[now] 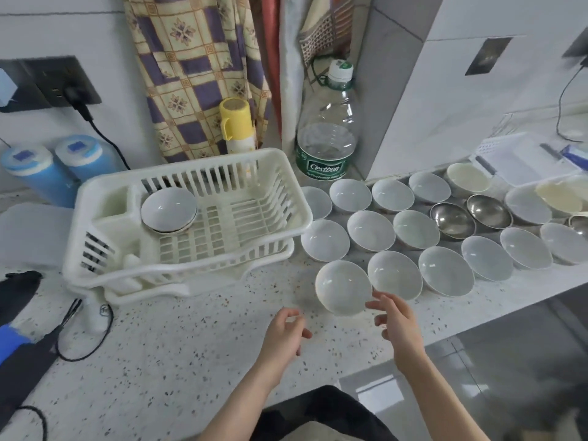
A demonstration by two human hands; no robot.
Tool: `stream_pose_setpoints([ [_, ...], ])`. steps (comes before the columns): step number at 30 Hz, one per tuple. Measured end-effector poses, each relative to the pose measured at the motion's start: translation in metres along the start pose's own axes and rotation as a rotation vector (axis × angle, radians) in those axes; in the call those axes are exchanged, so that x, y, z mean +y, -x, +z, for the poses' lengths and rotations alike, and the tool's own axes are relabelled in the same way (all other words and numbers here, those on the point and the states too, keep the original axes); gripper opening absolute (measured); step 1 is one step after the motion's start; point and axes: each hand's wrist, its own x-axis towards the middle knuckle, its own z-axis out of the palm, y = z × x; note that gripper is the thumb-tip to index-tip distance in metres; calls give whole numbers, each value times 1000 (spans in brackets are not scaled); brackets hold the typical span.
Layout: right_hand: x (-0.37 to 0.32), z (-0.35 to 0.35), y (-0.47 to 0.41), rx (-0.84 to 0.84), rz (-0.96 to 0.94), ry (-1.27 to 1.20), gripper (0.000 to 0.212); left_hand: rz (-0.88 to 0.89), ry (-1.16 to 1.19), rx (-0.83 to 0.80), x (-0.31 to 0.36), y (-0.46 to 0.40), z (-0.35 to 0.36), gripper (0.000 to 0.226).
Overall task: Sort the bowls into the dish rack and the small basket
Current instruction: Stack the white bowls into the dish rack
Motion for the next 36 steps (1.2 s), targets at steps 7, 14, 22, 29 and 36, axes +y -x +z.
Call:
stream_pose_setpoints([
  [7, 19, -53, -24, -84, 227, 181, 20, -88, 146, 81, 8, -12, 54, 21],
  [14, 19, -69, -52, -124, 353, -46, 18, -162, 243, 158, 5, -23, 89, 28],
  [22, 10, -72, -74, -195, 354, -70, 17, -205, 294, 187, 6, -32, 106, 32],
  [29, 6, -71, -80, -167, 308, 1, 18, -208, 360, 203, 6, -33, 108, 32],
  [36, 5, -71, -71, -82, 219, 13, 21, -162, 367, 191, 6, -20, 94, 32],
])
